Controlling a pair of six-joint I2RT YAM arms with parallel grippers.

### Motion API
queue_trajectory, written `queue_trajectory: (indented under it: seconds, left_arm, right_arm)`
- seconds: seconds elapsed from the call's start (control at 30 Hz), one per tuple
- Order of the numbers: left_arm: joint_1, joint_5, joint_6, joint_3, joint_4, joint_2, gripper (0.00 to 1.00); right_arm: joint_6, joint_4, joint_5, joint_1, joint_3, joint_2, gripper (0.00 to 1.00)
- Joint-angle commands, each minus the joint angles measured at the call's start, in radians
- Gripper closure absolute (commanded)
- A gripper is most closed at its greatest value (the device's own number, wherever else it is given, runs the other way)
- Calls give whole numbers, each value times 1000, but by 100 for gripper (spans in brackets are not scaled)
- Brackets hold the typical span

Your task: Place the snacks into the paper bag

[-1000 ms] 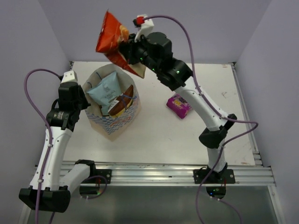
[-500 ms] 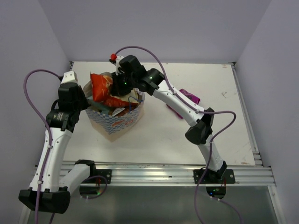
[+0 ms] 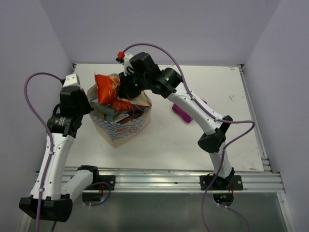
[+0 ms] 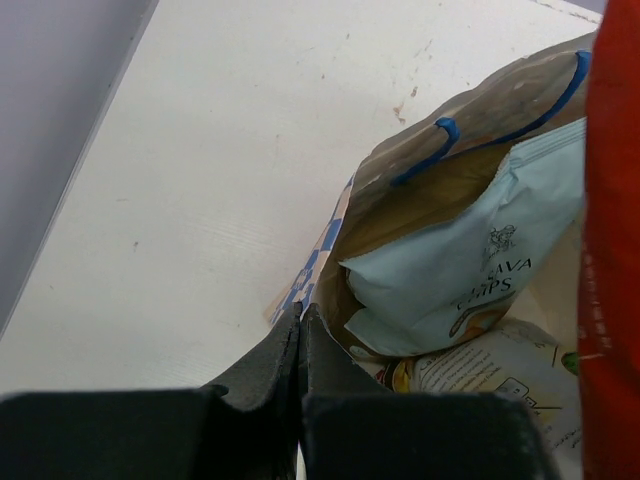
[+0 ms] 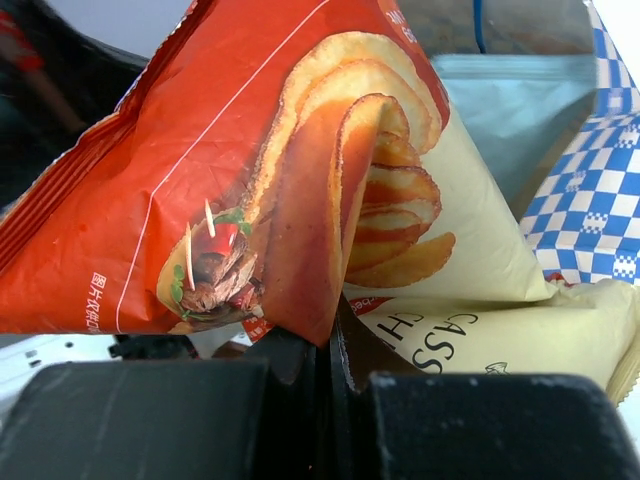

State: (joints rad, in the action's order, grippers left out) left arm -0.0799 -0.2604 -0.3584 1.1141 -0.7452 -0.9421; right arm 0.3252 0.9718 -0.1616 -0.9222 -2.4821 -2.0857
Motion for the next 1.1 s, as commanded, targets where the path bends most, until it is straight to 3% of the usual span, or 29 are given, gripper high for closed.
queue_trajectory:
  seconds: [0.0, 0.47, 0.83, 1.07]
  left_arm:
    - [-3, 7, -11, -11, 26, 25, 100]
    - [-3, 10, -19, -16, 30, 25, 100]
    - [-3, -2, -27, -20, 43, 19, 100]
    - [-3, -17, -25, -28, 41, 17, 100]
  right_arm:
    - [28, -102, -52, -9, -63, 99, 100]
    - [104, -199, -197, -43, -44, 87, 100]
    - [17, -36, -24, -29, 72, 0, 100]
    - [44, -16, 10, 49, -58, -154, 100]
